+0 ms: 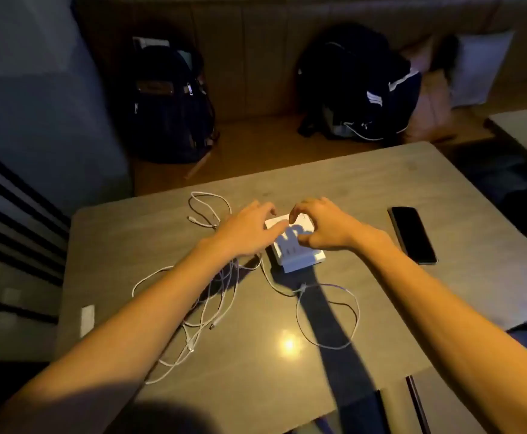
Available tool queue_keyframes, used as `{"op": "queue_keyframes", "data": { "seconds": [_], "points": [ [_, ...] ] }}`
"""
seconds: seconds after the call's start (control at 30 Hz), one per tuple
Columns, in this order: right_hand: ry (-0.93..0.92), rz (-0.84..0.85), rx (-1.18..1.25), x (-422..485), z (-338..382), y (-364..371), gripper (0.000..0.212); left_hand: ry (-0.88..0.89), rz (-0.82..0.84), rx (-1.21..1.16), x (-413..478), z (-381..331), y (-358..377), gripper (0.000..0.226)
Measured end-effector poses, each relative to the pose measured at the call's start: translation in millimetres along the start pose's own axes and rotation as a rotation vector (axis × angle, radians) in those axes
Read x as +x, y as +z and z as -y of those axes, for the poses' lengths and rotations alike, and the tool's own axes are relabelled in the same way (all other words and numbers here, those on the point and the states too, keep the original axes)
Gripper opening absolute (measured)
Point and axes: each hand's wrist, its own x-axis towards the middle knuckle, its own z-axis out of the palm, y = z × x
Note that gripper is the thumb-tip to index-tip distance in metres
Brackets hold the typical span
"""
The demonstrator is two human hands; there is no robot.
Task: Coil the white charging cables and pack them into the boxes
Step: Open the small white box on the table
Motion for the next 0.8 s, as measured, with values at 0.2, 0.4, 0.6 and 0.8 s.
{"op": "queue_keyframes", "data": {
  "seconds": [0.2,0.4,0.6,0.8],
  "points": [
    [-0.036,0.098,-0.247,23.2,-43.1,53.3,0.096,0.072,0.030,0.174,30.9,29.8,72.7,0.085],
    [-0.073,0.007,-0.196,34.2,-73.6,86.2,0.105,0.179,-0.062,0.053,52.2,57.8,116.8,0.101],
    [-0.178,-0.218,-0.115,27.1,-87.2,114.8,0.086,0.195,-0.193,-0.047,45.0,67.1,125.3,0.091],
    [-0.298,-0.461,-0.023,-9.3,-72.7,135.0,0.066,0.132,-0.519,-0.172,-18.3,54.8,134.6,0.081]
  ]
}}
